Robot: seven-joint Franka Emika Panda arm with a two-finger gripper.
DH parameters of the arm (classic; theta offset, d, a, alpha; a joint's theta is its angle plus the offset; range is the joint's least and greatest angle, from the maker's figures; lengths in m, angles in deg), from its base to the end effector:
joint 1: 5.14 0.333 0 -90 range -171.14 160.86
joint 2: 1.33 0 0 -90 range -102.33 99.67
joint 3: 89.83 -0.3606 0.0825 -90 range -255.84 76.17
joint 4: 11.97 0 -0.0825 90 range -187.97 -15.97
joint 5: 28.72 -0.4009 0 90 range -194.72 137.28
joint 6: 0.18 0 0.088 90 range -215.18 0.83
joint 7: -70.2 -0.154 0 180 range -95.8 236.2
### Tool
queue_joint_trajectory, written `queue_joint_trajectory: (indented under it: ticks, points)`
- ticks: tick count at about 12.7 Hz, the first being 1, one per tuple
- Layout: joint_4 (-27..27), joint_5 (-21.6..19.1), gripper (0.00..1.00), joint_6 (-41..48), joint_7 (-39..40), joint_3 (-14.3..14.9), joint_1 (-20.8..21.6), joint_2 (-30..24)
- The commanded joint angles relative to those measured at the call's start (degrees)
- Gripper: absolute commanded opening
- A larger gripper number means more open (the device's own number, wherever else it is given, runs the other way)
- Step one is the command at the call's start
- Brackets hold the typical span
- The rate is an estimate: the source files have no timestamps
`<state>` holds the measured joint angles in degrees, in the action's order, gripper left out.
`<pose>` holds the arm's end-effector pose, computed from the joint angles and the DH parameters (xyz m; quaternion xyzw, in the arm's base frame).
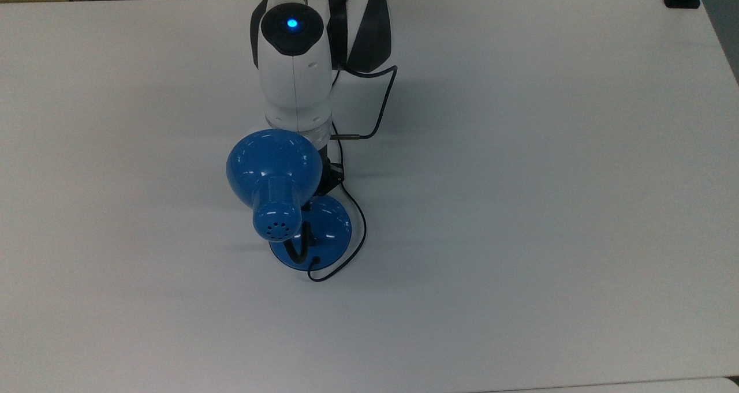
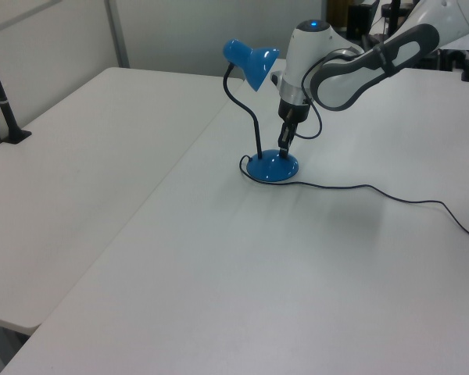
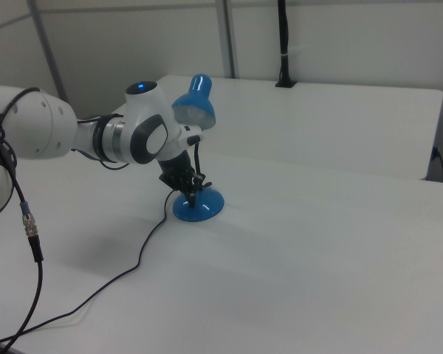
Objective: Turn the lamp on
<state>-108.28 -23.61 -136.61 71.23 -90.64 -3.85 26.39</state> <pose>0.7380 0.0221 0.3265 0.9922 0.0547 0.1083 0.0298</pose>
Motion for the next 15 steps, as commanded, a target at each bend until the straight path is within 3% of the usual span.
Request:
queue_joint_trajectory:
  ticks: [1,9,15]
  points:
    - [-0.7,0.2,0.0,0.6,-0.3,0.4,1.2,0.7]
    - [-0.5,0.8,0.0,-2.1,-0.3,0.4,1.1,1.9]
    - [-0.6,0.6,0.0,8.0,0.9,0.3,0.4,-5.7]
